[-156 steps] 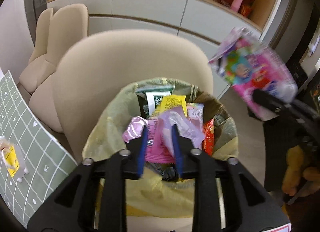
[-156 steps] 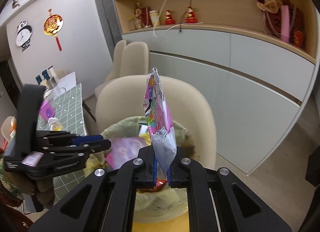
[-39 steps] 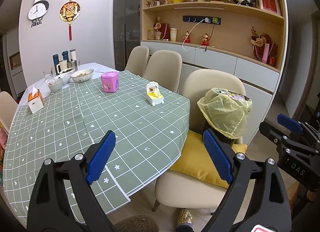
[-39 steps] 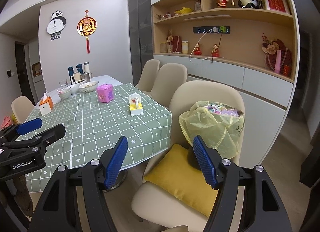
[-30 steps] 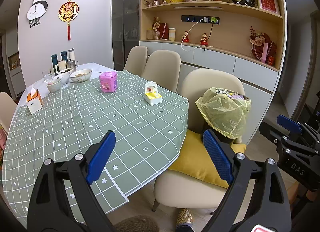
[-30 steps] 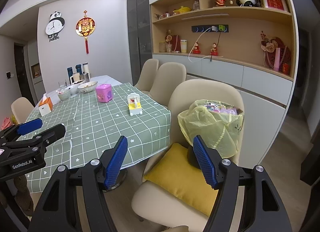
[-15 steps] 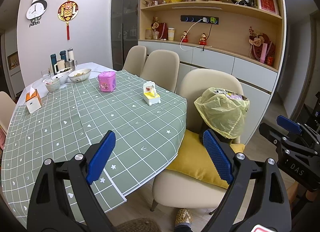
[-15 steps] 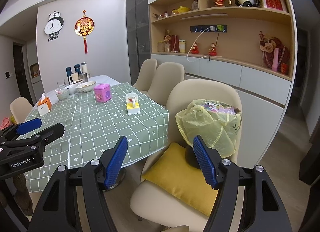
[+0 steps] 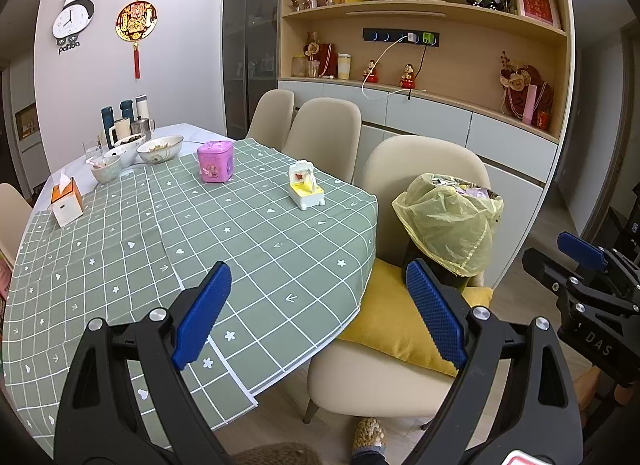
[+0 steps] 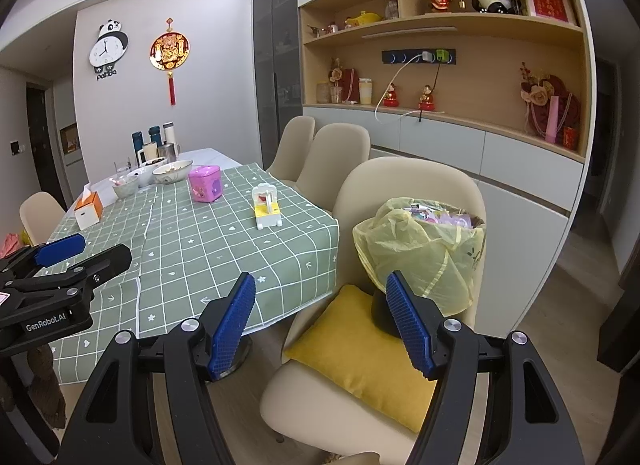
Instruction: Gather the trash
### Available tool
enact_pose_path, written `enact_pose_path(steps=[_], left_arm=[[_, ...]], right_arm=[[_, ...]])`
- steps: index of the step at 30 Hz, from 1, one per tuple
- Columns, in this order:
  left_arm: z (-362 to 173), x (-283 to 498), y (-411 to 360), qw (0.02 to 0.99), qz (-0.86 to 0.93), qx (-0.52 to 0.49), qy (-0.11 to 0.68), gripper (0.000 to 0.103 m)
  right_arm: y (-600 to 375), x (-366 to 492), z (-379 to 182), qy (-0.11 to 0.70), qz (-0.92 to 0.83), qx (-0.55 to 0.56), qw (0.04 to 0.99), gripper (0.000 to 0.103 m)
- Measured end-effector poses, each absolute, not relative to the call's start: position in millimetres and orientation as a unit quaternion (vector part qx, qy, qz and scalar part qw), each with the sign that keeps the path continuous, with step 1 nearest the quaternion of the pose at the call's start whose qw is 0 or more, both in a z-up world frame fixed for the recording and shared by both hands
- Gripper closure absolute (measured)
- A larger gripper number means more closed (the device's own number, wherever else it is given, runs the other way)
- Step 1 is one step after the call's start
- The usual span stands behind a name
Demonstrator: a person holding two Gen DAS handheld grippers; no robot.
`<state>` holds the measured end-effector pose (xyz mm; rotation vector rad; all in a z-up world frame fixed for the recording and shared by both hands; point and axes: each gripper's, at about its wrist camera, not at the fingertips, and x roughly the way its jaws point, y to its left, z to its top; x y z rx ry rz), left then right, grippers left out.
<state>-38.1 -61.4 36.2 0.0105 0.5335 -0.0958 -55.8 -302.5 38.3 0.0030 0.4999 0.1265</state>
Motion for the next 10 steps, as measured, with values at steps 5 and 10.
enact_pose_path(steps=[5,10], left_arm=[[28.3,-20.0,-52.5,0.958,-0.038,-0.017,0.285,0.018],[-0.1,30.5,1.6,0.942,0.028,-0.055,0.330,0.018]], right_arm=[[-299.7,-39.0,33.5,0.264,0.060,-0.005,0.963,0.039],[-283.7,2.4,24.5,0.287,0.083,-0.021,0.954,0.039]])
